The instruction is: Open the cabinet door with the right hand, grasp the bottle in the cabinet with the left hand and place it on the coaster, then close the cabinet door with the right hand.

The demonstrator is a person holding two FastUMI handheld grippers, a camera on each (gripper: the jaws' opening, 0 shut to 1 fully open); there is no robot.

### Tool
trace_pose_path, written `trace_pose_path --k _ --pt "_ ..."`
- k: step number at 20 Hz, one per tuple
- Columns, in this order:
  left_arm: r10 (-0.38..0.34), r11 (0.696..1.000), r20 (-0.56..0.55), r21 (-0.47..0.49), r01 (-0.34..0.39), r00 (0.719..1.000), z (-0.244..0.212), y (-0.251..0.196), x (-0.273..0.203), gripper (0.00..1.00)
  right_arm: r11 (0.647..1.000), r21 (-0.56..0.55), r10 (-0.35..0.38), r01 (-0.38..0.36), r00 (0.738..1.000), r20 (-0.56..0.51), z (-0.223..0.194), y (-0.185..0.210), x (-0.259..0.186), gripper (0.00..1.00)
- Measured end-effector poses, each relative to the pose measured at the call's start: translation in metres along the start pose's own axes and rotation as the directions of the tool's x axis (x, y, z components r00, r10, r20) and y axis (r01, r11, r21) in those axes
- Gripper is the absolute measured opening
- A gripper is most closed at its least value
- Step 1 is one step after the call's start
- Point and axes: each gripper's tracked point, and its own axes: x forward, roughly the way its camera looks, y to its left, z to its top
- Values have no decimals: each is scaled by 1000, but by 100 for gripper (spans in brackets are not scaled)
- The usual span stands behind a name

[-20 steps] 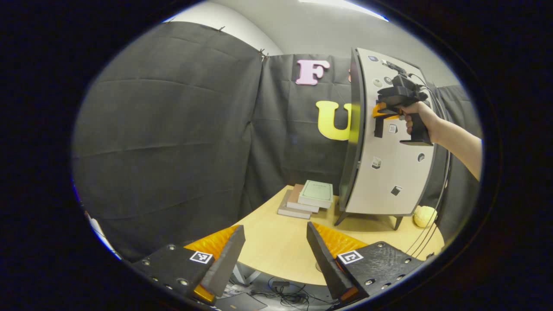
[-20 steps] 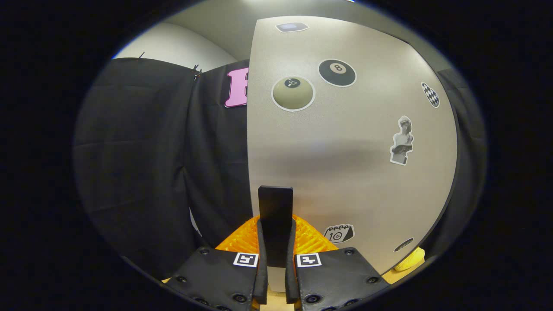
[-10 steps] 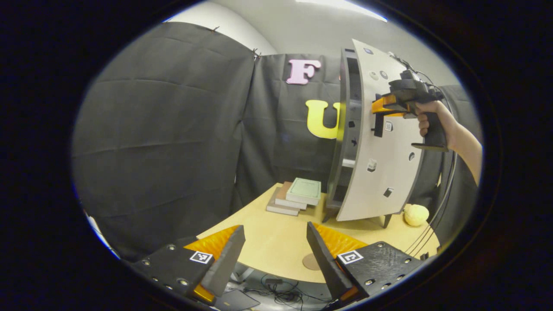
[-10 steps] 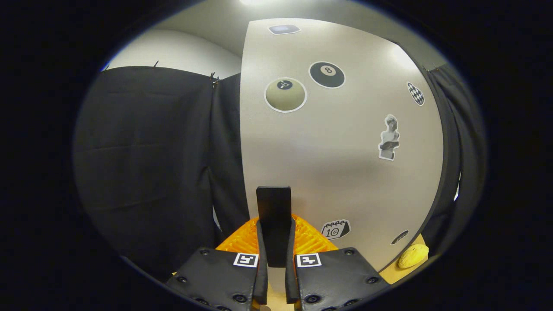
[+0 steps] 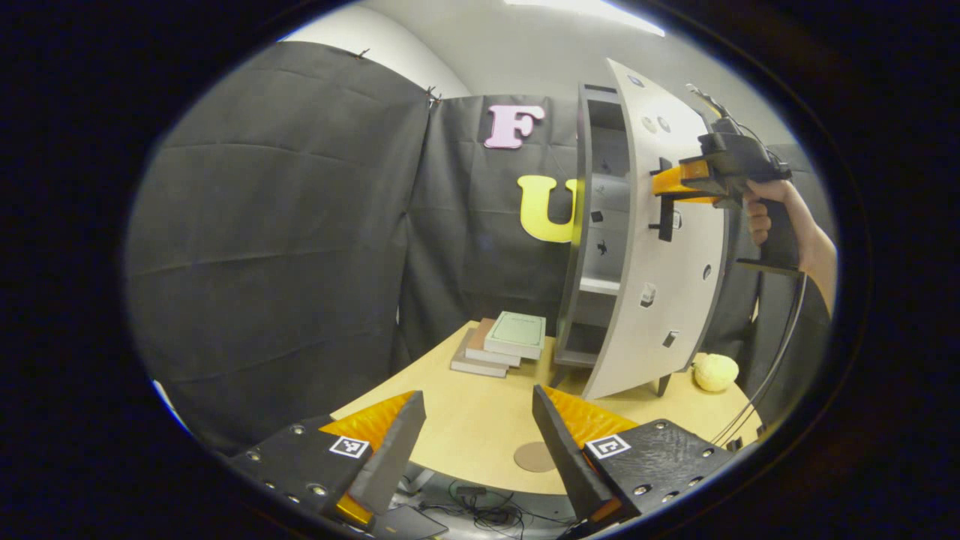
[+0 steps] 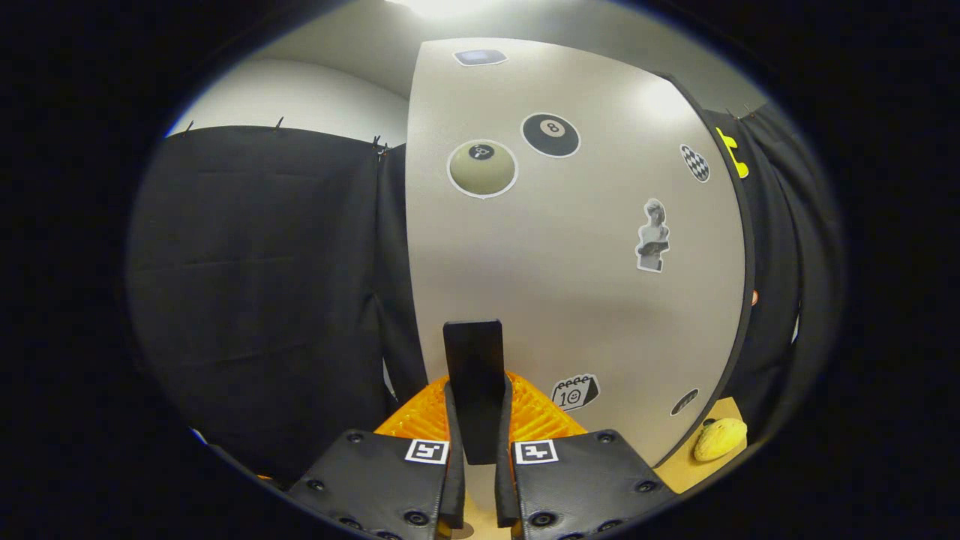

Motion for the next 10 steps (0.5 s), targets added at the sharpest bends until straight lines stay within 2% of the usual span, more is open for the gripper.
trace_pose_path --k 10 --pt "-22 1000 -12 -5 22 1000 -2 -3 2 87 999 23 48 -48 999 -4 -2 -11 -22 18"
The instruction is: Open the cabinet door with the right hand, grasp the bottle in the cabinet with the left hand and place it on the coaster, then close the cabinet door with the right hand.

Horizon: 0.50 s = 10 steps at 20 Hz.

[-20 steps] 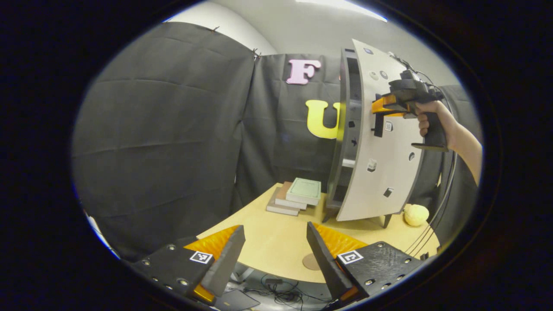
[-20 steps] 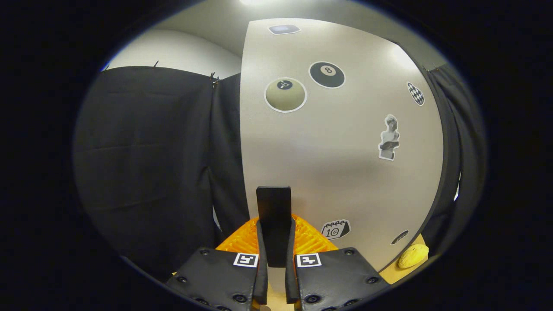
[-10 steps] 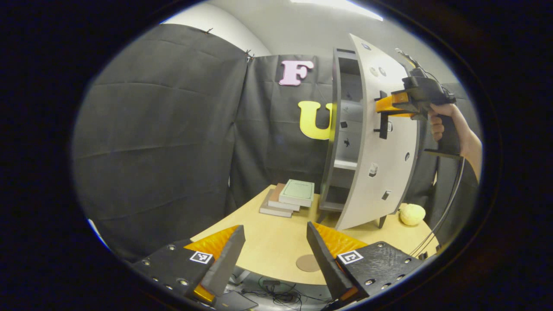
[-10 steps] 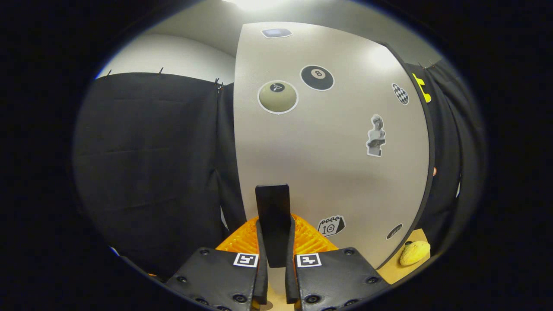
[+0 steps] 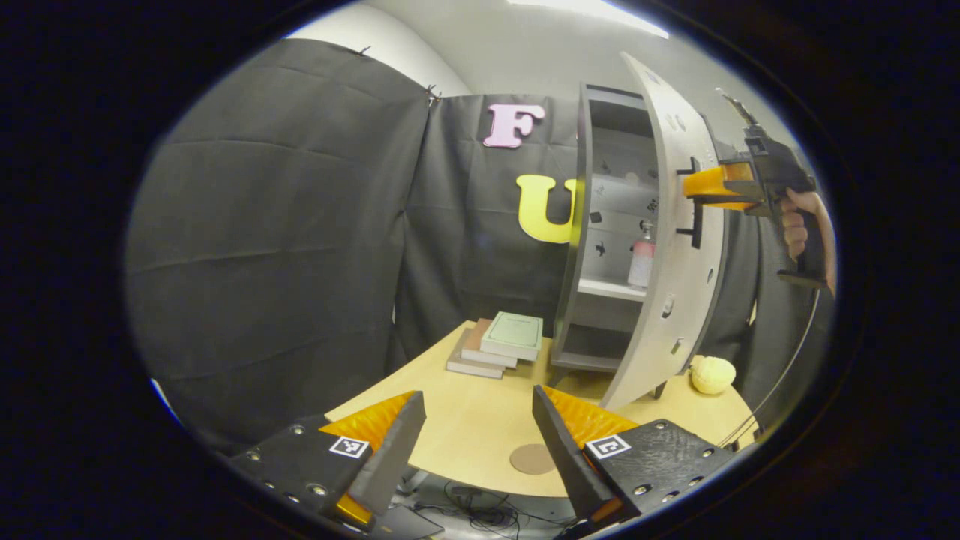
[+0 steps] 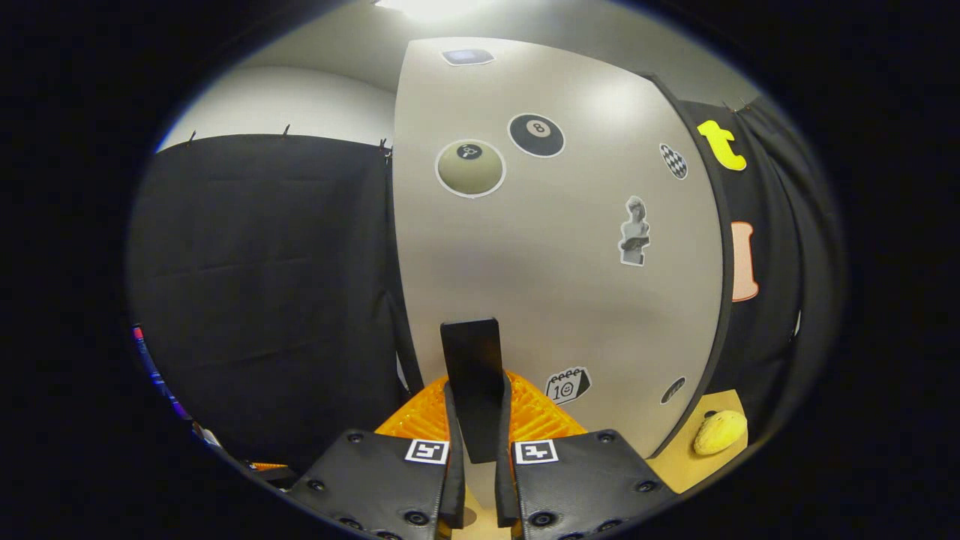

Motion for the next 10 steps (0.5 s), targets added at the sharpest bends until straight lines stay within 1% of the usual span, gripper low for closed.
trace_pose_path --k 3,5,9,10 --pt "-25 1000 -2 0 25 1000 0 -2 2 89 1000 9 4 -4 1000 6 -1 -4 -10 18" --pt "-45 999 -7 -5 45 999 2 -4 2 87 1000 15 6 -7 1000 3 -2 -9 -15 18" --pt "-111 994 -7 6 111 994 15 -11 1 87 999 43 -30 30 999 -12 -2 -14 -34 18" --pt "-132 991 -9 13 132 991 15 -16 4 89 998 44 -41 41 999 -11 -2 -16 -39 18"
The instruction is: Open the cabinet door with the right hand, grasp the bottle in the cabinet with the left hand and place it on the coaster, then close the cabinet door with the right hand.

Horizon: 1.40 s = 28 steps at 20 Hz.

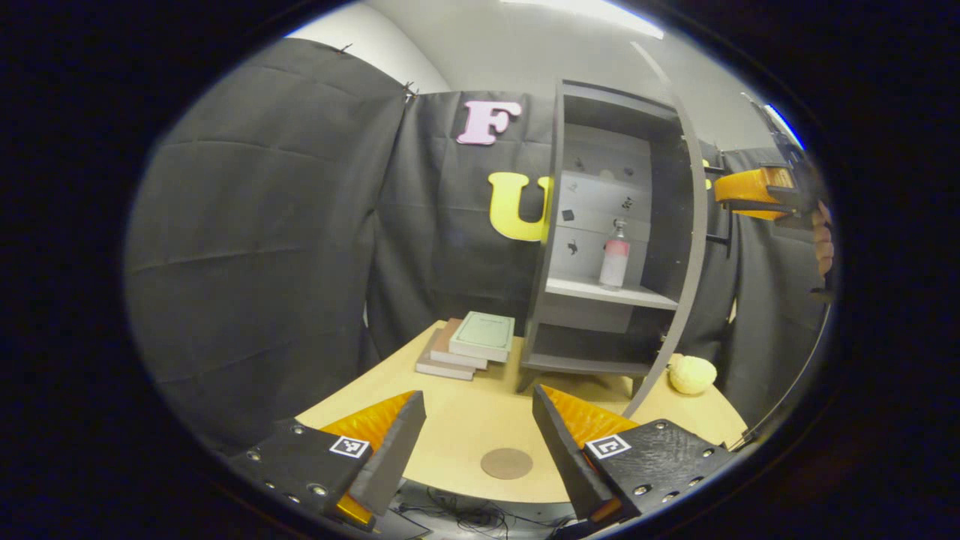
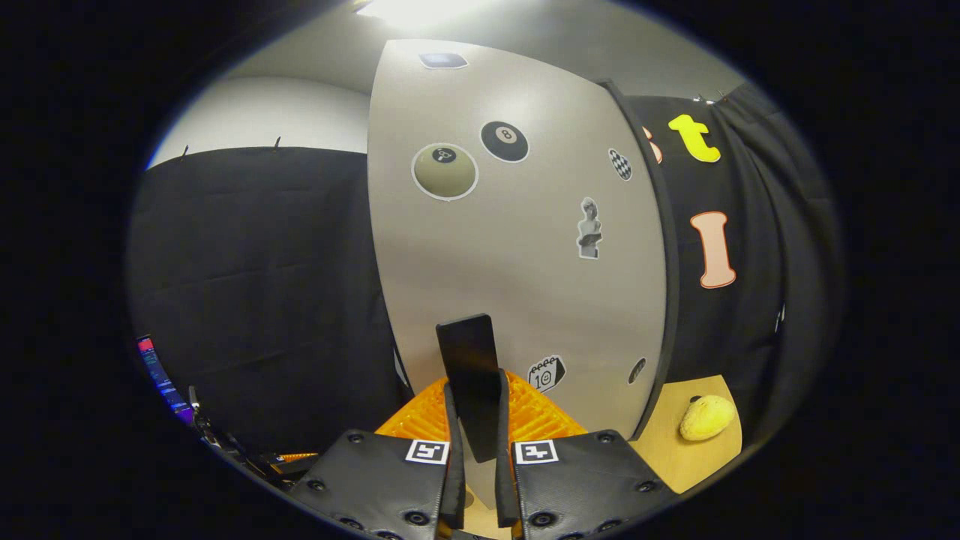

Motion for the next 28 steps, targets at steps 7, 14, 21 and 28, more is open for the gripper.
trace_pose_path --k 7,14,21,28 --pt "-144 989 -25 39 145 989 -8 -45 10 87 996 23 -88 88 996 -2 -1 -18 -21 18" --pt "-249 967 -56 43 252 967 -15 -92 28 87 978 110 -178 178 984 -6 -2 -36 -36 17" --pt "-303 949 -73 66 308 950 -20 -118 41 87 930 57 -364 363 931 2 2 -80 -67 8" --pt "-335 937 -82 76 341 939 -17 -129 52 87 869 95 -488 485 873 14 -2 -127 -95 6"
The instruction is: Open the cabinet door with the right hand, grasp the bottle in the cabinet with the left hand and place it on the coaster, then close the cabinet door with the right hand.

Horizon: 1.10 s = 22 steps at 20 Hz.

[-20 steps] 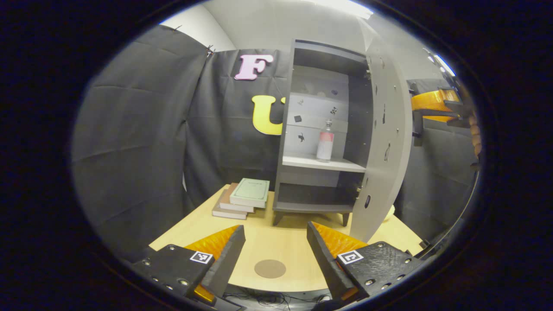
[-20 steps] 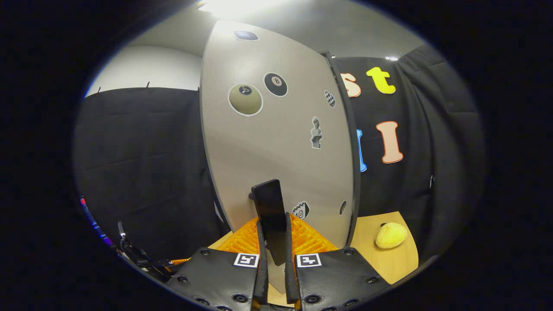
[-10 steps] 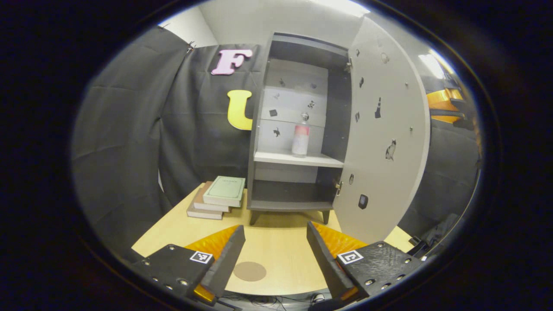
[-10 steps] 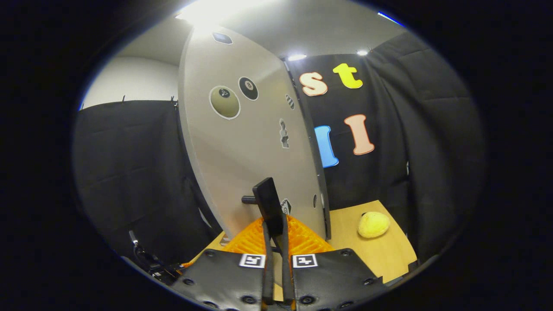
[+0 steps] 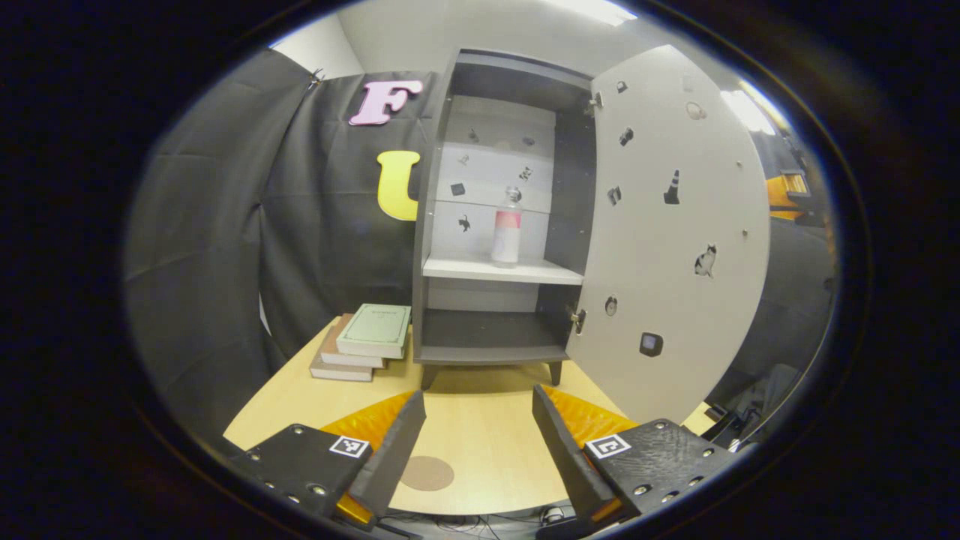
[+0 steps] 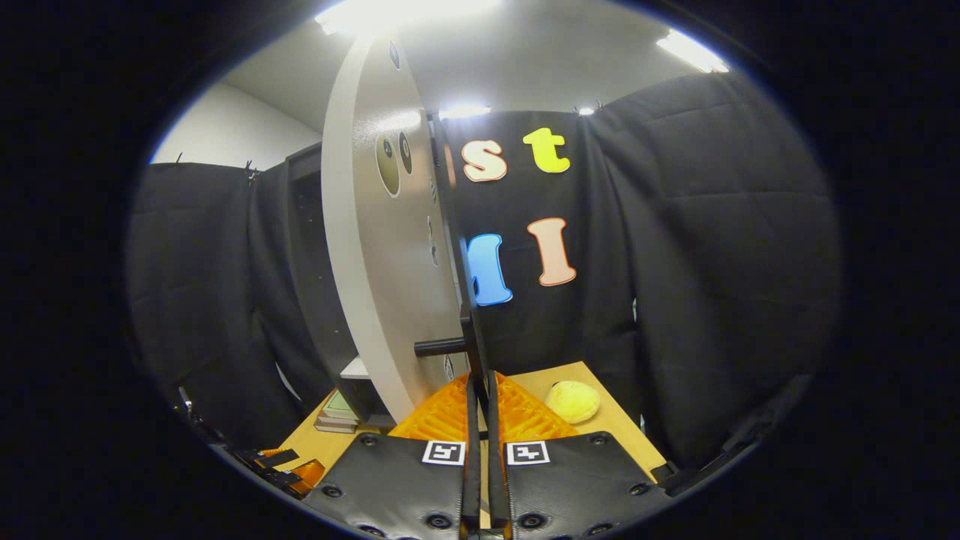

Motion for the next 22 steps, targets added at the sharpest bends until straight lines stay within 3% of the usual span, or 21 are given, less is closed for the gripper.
trace_pose_path --k 3,8,12,17,21,22 --pt "-32 999 -4 -10 32 999 1 -7 4 87 997 72 26 -25 1000 -2 -5 6 -11 8" --pt "-69 998 3 4 69 998 13 -14 19 87 995 96 18 -15 999 -28 -16 -5 -37 7" --pt "-108 994 15 19 108 994 30 -13 39 88 993 92 -68 69 998 -12 -14 -43 -59 2" --pt "-132 991 85 12 131 988 83 -10 73 87 977 82 -195 195 981 -6 -1 -87 -45 3" --pt "-145 989 142 11 145 979 141 -11 112 87 965 116 -238 235 971 11 12 -107 -16 0" --pt "-146 989 156 8 147 977 155 -12 123 87 961 123 -251 247 968 13 13 -114 -10 6"
